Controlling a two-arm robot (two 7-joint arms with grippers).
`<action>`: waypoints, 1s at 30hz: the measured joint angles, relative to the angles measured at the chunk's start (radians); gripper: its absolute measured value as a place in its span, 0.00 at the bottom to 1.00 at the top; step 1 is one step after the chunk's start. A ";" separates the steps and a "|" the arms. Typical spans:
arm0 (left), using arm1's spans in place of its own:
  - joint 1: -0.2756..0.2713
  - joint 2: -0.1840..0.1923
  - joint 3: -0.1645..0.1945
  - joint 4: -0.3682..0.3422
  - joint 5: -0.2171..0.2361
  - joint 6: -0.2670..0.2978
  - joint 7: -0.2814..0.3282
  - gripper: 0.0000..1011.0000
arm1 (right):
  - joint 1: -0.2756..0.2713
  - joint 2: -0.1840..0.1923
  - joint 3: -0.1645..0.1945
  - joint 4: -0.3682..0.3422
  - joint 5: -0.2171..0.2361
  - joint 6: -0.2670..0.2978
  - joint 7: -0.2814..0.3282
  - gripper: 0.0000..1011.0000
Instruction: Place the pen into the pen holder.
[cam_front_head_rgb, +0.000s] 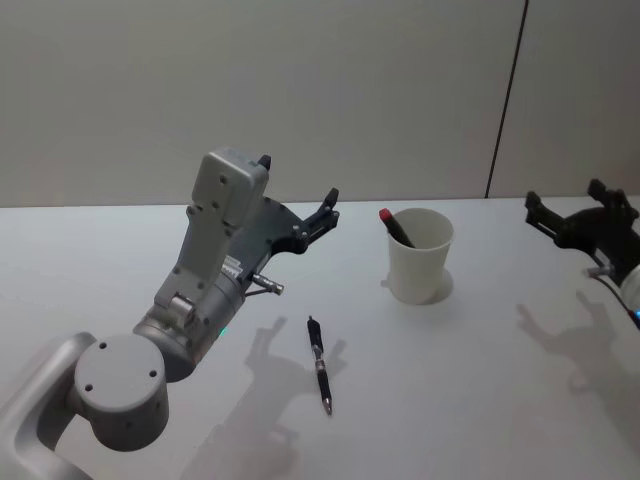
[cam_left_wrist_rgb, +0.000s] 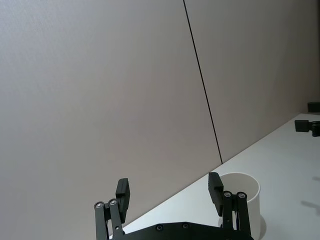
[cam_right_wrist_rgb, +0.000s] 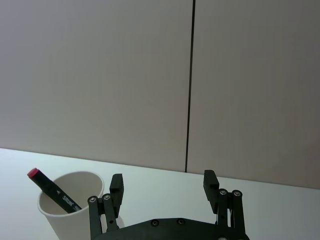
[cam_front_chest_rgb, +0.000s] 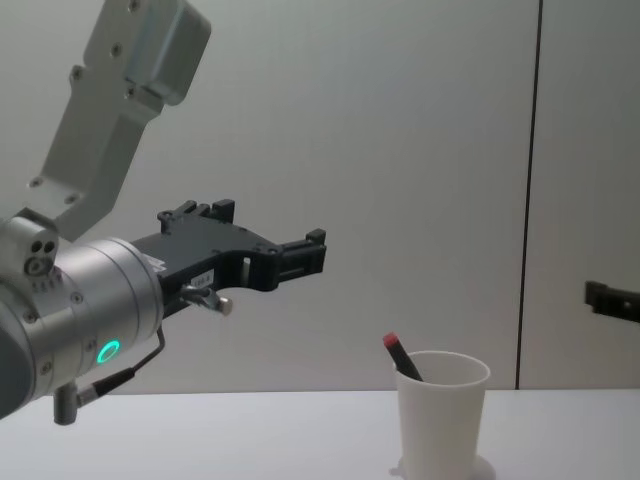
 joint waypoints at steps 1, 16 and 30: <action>0.000 0.000 0.000 0.000 0.000 0.000 0.000 0.99 | -0.005 0.003 0.002 -0.007 -0.001 0.005 0.000 0.99; 0.000 0.000 0.000 0.000 0.000 0.000 0.000 0.99 | -0.089 0.056 0.041 -0.088 -0.020 0.067 0.006 0.99; 0.000 0.000 0.000 0.000 0.000 0.000 0.000 0.99 | -0.121 0.079 0.058 -0.117 -0.024 0.090 0.014 0.99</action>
